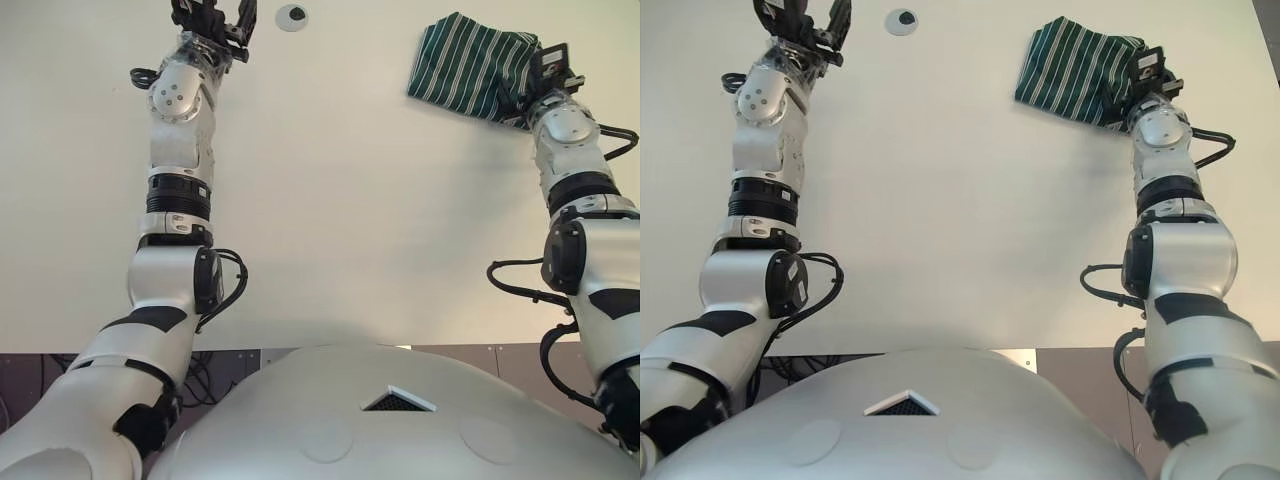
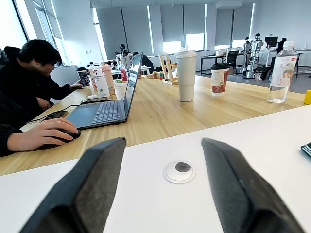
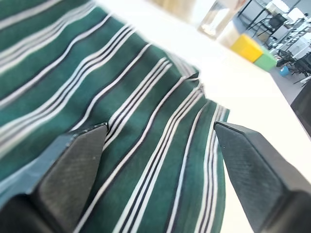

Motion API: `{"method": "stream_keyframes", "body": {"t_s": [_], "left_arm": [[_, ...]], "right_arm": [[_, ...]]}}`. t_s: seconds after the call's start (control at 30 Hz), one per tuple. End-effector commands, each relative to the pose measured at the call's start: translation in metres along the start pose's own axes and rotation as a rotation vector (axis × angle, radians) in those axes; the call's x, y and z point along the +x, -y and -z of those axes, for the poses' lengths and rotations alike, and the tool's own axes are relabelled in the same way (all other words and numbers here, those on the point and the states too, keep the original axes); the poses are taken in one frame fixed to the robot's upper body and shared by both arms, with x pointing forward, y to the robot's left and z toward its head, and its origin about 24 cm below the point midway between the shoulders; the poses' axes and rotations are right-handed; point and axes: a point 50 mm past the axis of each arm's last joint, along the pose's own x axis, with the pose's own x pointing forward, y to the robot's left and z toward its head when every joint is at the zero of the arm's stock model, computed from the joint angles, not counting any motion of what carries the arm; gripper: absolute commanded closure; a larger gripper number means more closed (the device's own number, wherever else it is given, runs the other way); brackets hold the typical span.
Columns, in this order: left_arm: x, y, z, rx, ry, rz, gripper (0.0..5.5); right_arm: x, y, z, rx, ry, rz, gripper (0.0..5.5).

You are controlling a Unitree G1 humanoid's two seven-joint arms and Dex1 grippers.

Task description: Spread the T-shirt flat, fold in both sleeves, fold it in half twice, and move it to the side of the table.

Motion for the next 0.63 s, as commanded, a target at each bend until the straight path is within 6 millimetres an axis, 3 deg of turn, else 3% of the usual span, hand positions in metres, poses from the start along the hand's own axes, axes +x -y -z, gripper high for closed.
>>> {"method": "stream_keyframes", "body": {"t_s": [0.03, 0.17, 0.3, 0.43, 0.63], "left_arm": [[-0.003, -0.001, 0.001, -0.017, 0.014, -0.026, 2.65], [-0.005, -0.005, 0.001, -0.056, 0.044, -0.097, 2.65], [0.002, -0.001, -0.005, -0.076, 0.075, -0.165, 2.65], [0.009, 0.006, -0.005, -0.086, 0.076, -0.19, 2.65], [0.017, 0.016, -0.007, -0.08, 0.081, -0.186, 2.65]], "right_arm": [[0.001, 0.015, -0.037, 0.153, 0.219, -0.021, 1.49], [0.001, 0.016, -0.075, 0.38, 0.441, -0.082, 1.49], [0.008, 0.001, -0.081, 0.59, 0.406, -0.095, 1.49], [0.012, -0.017, -0.094, 0.522, 0.379, -0.091, 1.49], [0.01, -0.035, -0.095, 0.41, 0.43, -0.121, 1.49]]}}
